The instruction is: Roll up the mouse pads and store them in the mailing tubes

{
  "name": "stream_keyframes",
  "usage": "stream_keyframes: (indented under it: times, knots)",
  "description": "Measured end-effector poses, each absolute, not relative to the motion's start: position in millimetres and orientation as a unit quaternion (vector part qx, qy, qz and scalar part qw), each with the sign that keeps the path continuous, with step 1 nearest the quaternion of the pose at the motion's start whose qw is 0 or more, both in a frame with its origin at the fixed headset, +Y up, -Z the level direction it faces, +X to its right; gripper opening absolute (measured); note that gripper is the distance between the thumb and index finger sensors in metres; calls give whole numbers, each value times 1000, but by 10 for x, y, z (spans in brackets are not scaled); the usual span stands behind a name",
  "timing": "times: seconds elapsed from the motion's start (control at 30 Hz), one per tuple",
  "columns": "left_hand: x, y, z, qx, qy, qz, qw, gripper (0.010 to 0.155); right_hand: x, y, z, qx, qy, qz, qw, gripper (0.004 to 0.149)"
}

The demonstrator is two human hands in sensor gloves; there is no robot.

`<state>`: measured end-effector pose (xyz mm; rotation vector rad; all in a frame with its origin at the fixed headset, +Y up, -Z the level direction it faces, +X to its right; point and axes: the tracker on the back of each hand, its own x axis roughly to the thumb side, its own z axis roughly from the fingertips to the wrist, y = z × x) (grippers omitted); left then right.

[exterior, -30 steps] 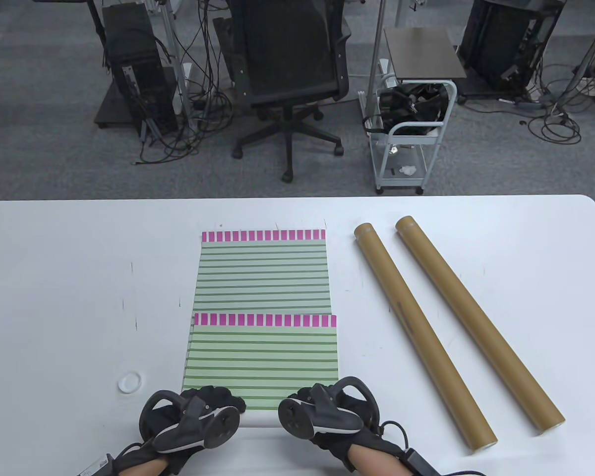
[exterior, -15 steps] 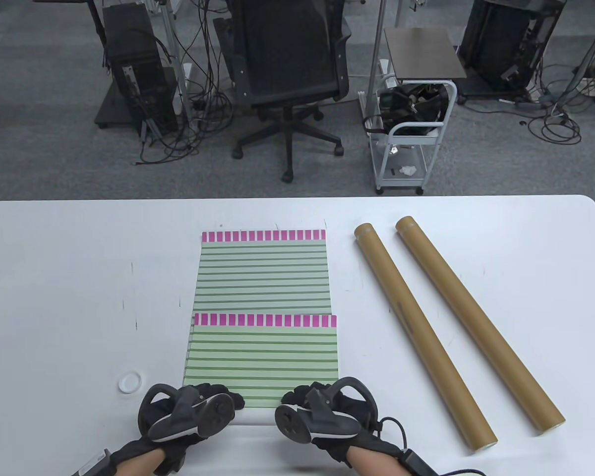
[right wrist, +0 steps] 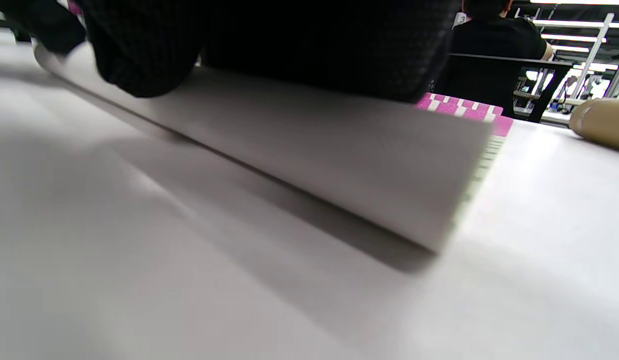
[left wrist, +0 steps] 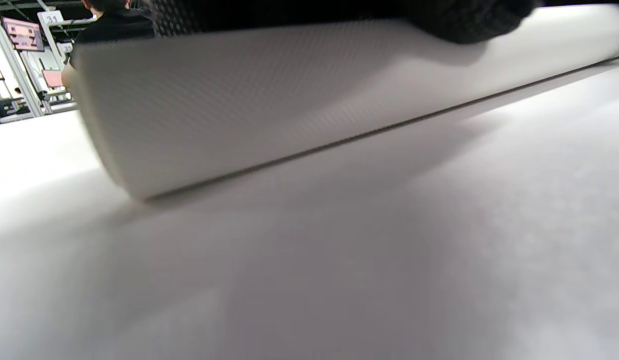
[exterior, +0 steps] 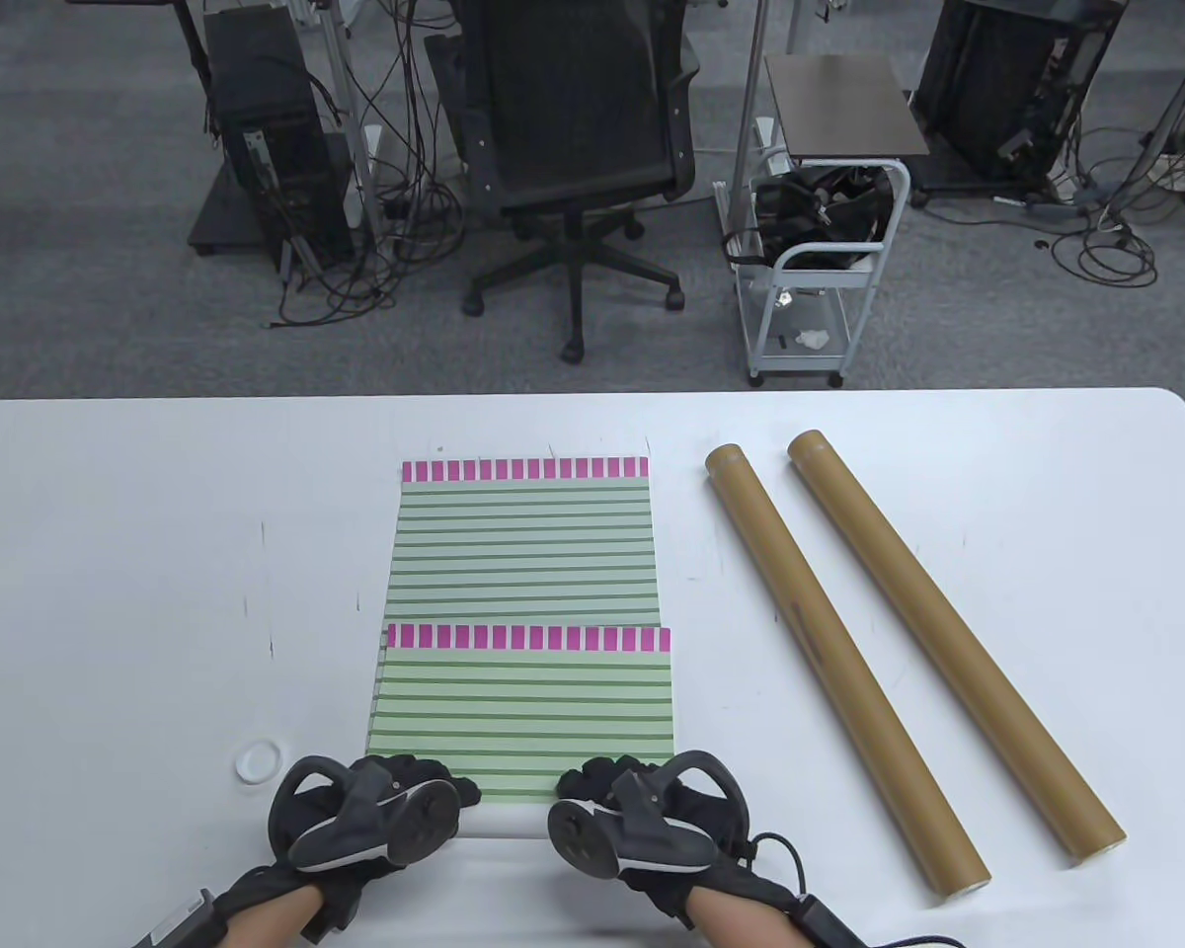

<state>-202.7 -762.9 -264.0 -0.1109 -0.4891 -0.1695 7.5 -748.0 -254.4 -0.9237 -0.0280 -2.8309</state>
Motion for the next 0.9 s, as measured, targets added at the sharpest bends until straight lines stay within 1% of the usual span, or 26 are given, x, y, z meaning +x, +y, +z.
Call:
stream_keyframes:
  times: [0.07, 0.1, 0.17, 0.3, 0.37, 0.43, 0.47, 0.5, 0.57, 0.63, 0.77, 0.83, 0.87, 0.9]
  knots:
    - [-2033, -7633, -2648, -60, -250, -80, 963, 48, 58, -7477, -2540, -313, -11, -947, 71, 53]
    - [-2058, -7634, -2657, -76, -256, -55, 962, 48, 57, -7474, -2534, -317, -11, -946, 74, 52]
    - [-2083, -7643, -2657, -81, -251, -28, 964, 47, 57, -7483, -2524, -320, -11, -945, 70, 51]
    - [-2037, -7629, -2613, -71, -255, -66, 962, 49, 43, -7499, -2520, -319, -8, -945, 75, 49]
    - [-2002, -7605, -2551, -50, -260, -76, 961, 47, 43, -7508, -2527, -317, -8, -946, 72, 49]
    - [-1956, -7580, -2486, -10, -272, -99, 957, 47, 49, -7506, -2540, -314, -12, -947, 63, 48]
    - [-1947, -7574, -2488, -2, -274, -113, 955, 49, 51, -7507, -2548, -315, -17, -947, 56, 47]
    - [-1947, -7575, -2496, -5, -272, -112, 956, 51, 56, -7510, -2547, -319, -20, -946, 52, 47]
    - [-1970, -7590, -2530, -21, -262, -87, 961, 49, 64, -7529, -2513, -320, -17, -947, 20, 47]
    - [-1978, -7601, -2554, -30, -255, -72, 964, 46, 61, -7525, -2519, -325, -12, -945, 49, 47]
    - [-1965, -7621, -2588, -39, -238, -77, 967, 44, 95, -7503, -2540, -312, -16, -950, 27, 49]
    - [-1970, -7633, -2604, -47, -231, -71, 969, 44, 112, -7479, -2543, -309, -8, -950, 37, 49]
    - [-1975, -7637, -2611, -52, -227, -68, 970, 44, 119, -7481, -2545, -310, -9, -949, 48, 51]
    - [-1979, -7636, -2615, -54, -228, -65, 970, 44, 117, -7500, -2548, -310, -20, -949, 53, 52]
